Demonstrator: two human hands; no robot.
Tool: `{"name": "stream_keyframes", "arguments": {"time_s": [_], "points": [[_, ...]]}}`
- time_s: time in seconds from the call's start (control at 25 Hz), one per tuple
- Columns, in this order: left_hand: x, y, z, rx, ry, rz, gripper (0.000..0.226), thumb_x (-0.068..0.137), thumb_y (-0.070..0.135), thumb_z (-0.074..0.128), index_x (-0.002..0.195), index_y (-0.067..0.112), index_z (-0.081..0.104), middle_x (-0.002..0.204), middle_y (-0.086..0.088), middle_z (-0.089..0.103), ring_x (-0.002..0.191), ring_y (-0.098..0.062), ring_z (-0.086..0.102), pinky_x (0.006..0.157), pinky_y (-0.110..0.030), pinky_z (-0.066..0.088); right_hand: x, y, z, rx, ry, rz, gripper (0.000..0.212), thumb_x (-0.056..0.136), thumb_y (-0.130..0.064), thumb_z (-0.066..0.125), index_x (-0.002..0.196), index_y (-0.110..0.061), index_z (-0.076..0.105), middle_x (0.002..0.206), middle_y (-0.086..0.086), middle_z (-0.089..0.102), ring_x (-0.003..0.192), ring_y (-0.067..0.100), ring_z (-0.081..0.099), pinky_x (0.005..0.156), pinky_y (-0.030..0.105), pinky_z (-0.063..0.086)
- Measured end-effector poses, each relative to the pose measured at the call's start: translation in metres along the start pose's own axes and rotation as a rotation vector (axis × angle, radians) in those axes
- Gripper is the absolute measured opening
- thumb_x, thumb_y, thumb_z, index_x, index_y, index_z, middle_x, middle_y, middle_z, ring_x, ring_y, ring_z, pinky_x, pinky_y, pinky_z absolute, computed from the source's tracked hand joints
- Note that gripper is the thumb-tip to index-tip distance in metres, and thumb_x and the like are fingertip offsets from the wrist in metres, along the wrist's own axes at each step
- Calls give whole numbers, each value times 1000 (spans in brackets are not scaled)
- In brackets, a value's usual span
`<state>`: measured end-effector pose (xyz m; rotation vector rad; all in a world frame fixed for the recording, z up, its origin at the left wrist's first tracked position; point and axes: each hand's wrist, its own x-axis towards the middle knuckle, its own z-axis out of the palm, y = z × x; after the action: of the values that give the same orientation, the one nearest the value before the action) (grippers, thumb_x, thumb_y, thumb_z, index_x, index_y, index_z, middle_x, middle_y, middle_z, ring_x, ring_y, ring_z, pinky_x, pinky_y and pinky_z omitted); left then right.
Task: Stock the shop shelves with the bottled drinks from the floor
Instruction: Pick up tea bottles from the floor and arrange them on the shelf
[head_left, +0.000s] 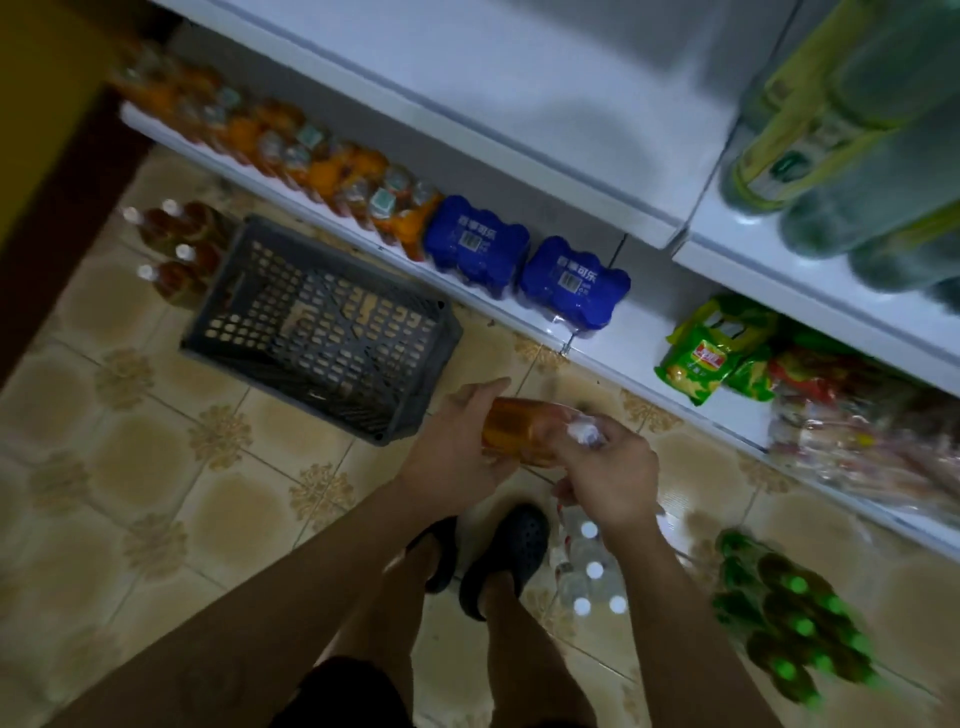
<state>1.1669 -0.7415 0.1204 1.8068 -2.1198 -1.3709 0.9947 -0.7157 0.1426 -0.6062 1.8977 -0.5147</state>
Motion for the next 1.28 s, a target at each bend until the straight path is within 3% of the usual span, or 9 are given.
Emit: {"name": "stream_keyframes", "arguments": {"time_s": [0.12, 0.28, 0.4, 0.52, 0.76, 0.96, 1.04, 1.16, 1.28], "points": [[-50, 26, -33, 143, 21, 33, 87, 74, 39, 76, 146, 28, 30, 149, 0, 35, 132, -26, 38, 107, -49, 36, -61, -37, -18, 22, -16, 7, 34, 78, -51, 77, 81, -18, 72, 64, 5, 72, 47, 25, 67, 50, 37, 58], [-105, 57, -70, 242, 101, 44, 92, 74, 40, 78, 149, 25, 27, 153, -1, 31, 140, -26, 29, 112, -53, 27, -126, -72, -51, 143, -65, 40, 39, 80, -45, 77, 87, -8, 71, 61, 10, 70, 41, 24, 64, 36, 22, 44], [-133, 80, -89, 263, 114, 84, 95, 75, 40, 78, 151, 26, 22, 156, 0, 25, 145, -25, 21, 115, -53, 23, -166, -90, -75, 168, -101, 1, 43, 82, -50, 73, 89, -7, 71, 68, 15, 72, 46, 28, 65, 40, 28, 50], [-152, 101, -116, 251, 176, 173, 95, 73, 36, 80, 149, 24, 26, 152, -3, 31, 141, -26, 26, 112, -53, 30, -199, -107, -90, 196, -138, -44, 48, 85, -55, 67, 91, -8, 73, 70, 18, 72, 48, 29, 66, 47, 34, 55], [-190, 137, -166, 230, 316, 159, 84, 68, 44, 80, 139, 33, 37, 133, 6, 45, 125, -14, 34, 93, -40, 47, -239, -144, -111, 191, -198, -173, 53, 86, -56, 64, 96, -5, 73, 70, 18, 72, 52, 27, 67, 47, 29, 52], [-216, 170, -169, -41, 403, 103, 78, 62, 55, 80, 128, 42, 41, 113, 17, 54, 105, -7, 53, 86, -35, 53, -263, -170, -120, 221, -232, -369, 39, 87, -44, 70, 112, -16, 64, 100, 9, 73, 85, 27, 73, 61, 35, 61], [-221, 189, -166, -146, 434, 88, 71, 58, 67, 75, 117, 45, 45, 103, 19, 61, 93, -3, 61, 79, -35, 58, -271, -177, -118, 221, -257, -447, 47, 87, -35, 73, 125, -19, 53, 104, 8, 72, 81, 27, 73, 56, 30, 58], [-226, 216, -170, -268, 476, 99, 73, 57, 71, 73, 117, 40, 44, 99, 16, 61, 90, -4, 63, 81, -35, 59, -280, -188, -120, 288, -256, -502, 58, 86, -32, 74, 135, -33, 44, 99, 6, 73, 84, 28, 74, 75, 49, 61], [-231, 239, -188, -328, 537, 135, 72, 60, 64, 76, 118, 39, 42, 100, 18, 59, 92, -2, 61, 84, -35, 57, -287, -208, -131, 327, -299, -592, 62, 86, -30, 74, 138, -41, 41, 106, 9, 71, 89, 20, 74, 80, 46, 61]]}}
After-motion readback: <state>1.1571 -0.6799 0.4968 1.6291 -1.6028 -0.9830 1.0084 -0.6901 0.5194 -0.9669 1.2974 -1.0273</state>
